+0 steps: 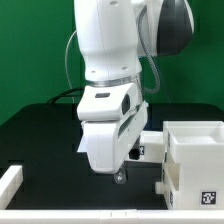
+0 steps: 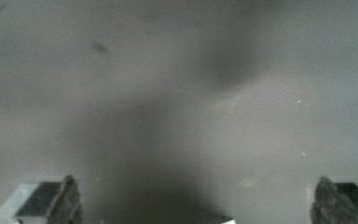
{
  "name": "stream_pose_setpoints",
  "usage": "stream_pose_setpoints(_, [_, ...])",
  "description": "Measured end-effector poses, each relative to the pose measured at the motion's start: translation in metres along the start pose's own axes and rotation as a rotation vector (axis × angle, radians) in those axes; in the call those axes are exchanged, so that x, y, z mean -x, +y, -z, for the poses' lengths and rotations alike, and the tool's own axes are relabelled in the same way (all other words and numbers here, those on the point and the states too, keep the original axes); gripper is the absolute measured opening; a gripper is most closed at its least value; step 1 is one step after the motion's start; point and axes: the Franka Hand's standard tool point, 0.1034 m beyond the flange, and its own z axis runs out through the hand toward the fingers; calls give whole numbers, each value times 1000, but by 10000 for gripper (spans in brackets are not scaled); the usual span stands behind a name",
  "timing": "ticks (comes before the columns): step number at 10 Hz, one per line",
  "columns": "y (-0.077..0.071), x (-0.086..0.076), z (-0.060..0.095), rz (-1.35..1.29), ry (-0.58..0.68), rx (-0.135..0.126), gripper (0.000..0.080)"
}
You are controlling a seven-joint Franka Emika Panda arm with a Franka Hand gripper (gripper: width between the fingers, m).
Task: Assemble drawer
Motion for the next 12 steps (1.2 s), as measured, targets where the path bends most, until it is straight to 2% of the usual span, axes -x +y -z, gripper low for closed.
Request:
stream_pose_setpoints(2, [0, 0, -1, 0, 0, -1, 649])
stream_pose_setpoints(3, [-2, 1, 2, -37, 0, 13, 649])
stream_pose_setpoints(4, [-13, 6, 12, -108, -3, 50, 649])
stream_pose_setpoints(6, [-34, 8, 36, -226, -7, 82, 649])
stream_pose_setpoints(7, [-46, 6, 38, -208, -12, 92, 649])
stream_pose_setpoints(8, [-52, 6, 37, -148, -20, 88, 649])
stream_pose_setpoints(12, [-50, 8, 36, -144, -20, 88, 649])
